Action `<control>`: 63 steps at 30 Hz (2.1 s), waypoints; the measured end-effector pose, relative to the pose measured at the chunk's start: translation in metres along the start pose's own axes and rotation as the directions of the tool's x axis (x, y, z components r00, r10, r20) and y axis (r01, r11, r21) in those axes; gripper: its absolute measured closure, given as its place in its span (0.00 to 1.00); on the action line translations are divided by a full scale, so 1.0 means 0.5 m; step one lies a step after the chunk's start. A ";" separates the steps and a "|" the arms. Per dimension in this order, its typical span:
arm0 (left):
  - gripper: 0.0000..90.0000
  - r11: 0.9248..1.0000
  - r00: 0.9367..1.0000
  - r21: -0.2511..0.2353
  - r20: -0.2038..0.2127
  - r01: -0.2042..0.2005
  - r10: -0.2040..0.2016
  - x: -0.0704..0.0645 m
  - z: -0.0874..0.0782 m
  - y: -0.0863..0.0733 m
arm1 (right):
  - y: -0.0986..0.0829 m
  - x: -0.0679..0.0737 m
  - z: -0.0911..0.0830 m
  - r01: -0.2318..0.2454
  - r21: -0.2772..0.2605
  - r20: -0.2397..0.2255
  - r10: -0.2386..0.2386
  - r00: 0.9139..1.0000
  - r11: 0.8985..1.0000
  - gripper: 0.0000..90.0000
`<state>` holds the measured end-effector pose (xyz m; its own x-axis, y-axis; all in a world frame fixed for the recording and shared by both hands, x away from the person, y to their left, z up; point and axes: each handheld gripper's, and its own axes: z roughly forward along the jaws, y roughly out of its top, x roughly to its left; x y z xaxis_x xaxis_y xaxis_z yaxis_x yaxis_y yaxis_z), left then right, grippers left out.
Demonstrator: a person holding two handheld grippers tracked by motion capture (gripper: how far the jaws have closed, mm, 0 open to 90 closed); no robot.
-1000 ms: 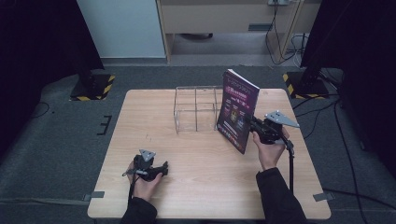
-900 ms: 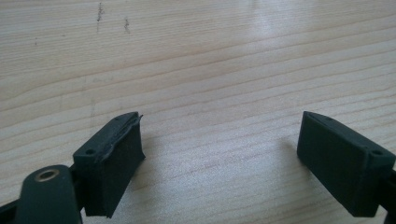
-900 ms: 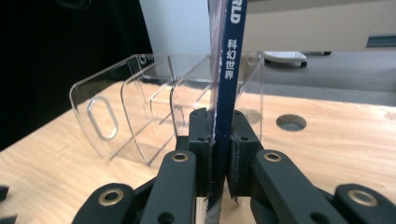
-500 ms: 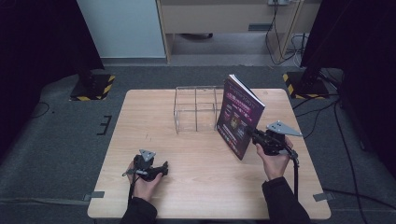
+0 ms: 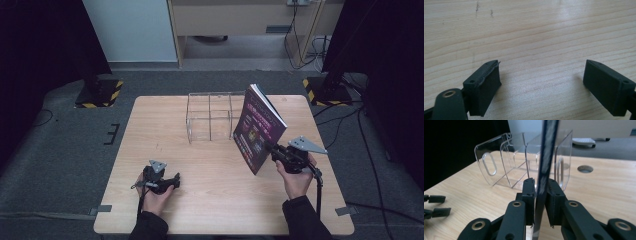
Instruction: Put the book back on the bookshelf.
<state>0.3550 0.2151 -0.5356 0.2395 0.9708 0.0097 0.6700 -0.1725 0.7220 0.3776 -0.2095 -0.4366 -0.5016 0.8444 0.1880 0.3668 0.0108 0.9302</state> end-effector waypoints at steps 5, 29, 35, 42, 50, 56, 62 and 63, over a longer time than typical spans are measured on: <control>0.15 1.000 1.000 0.000 0.000 0.000 0.000 0.000 0.000 0.000 | 0.037 -0.001 -0.009 0.008 -0.053 0.013 -0.007 1.000 0.999 0.81; 0.14 1.000 1.000 0.000 0.001 0.000 0.000 0.000 0.000 0.000 | 0.095 0.027 0.029 -0.060 -0.057 0.050 0.063 0.997 0.997 0.94; 0.14 1.000 1.000 -0.001 0.001 0.001 -0.001 0.000 0.000 0.000 | 0.115 0.038 0.055 -0.033 -0.070 0.051 0.036 0.998 0.997 0.94; 0.14 1.000 1.000 0.000 0.001 -0.001 0.001 0.000 0.000 0.000 | 0.135 0.026 0.096 -0.009 -0.098 0.089 0.018 0.996 0.995 0.94; 0.14 1.000 1.000 0.000 0.001 -0.001 0.001 0.000 0.000 0.000 | 0.147 0.002 0.136 -0.015 -0.111 0.126 0.029 0.992 0.994 0.94; 0.14 1.000 1.000 0.000 0.001 -0.001 0.001 0.000 0.000 0.000 | 0.140 -0.004 0.158 -0.007 -0.128 0.137 0.025 0.990 0.992 0.94; 0.14 1.000 1.000 0.000 0.001 -0.001 0.001 0.000 0.000 0.000 | 0.137 -0.002 0.168 0.018 -0.149 0.169 0.008 0.986 0.989 0.94; 0.14 1.000 1.000 0.000 0.001 -0.001 0.001 0.000 0.001 0.000 | 0.136 -0.001 0.170 0.022 -0.153 0.174 0.005 0.985 0.988 0.94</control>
<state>0.3552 0.2150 -0.5357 0.2409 0.9705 0.0093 0.6696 -0.1731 0.7223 0.4693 -0.1638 -0.4003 -0.3562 0.9246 0.1346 0.2310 -0.0525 0.9715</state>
